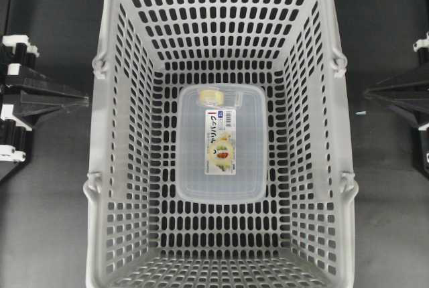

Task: Pick up the cellophane tape from the shopping basket with the left arm.
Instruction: 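Move the left gripper over the basket toward the clear tape roll, then lower the open left gripper into the basket around the tape roll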

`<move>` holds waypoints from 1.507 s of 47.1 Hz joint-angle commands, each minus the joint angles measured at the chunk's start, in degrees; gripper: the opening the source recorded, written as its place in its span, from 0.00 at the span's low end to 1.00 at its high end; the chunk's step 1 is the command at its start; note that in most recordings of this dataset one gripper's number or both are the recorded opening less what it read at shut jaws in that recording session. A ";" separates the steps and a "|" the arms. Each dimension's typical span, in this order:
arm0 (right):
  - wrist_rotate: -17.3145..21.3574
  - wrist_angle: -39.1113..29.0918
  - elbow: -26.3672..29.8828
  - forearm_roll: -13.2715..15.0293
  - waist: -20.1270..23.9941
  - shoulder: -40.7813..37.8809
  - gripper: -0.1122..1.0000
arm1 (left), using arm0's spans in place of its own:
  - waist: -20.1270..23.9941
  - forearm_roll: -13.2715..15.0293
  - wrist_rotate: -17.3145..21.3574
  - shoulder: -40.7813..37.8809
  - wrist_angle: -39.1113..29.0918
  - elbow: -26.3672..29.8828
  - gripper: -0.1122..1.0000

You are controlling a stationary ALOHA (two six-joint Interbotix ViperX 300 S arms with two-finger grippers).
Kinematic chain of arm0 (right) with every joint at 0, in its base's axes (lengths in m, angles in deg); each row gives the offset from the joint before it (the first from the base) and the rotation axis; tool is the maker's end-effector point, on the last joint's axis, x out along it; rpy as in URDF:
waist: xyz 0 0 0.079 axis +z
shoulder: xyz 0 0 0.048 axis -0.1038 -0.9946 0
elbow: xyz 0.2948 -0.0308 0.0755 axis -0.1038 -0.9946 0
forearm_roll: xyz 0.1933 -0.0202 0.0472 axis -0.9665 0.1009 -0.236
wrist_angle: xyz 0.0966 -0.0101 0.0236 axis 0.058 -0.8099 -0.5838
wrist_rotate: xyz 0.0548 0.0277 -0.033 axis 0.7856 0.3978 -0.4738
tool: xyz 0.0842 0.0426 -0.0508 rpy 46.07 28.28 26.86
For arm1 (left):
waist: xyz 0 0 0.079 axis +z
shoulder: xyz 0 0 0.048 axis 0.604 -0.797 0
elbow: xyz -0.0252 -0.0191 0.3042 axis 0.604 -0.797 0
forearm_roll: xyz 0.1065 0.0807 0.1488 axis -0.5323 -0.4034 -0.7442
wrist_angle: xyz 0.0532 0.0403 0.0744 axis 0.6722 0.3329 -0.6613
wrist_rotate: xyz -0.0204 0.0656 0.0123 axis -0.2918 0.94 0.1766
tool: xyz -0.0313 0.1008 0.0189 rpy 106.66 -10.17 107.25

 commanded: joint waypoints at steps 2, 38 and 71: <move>0.00 -0.18 1.14 -0.18 -0.62 -0.26 0.11 | 0.00 -2.37 -0.88 -2.46 -8.09 6.33 0.15; -0.09 -12.22 2.81 -0.26 -0.44 3.08 0.20 | -2.90 -2.37 0.00 -39.55 -57.74 50.36 0.10; -0.09 -12.74 2.81 -0.26 -0.44 3.52 0.73 | -4.22 -2.46 -0.53 -62.67 -74.36 67.06 0.92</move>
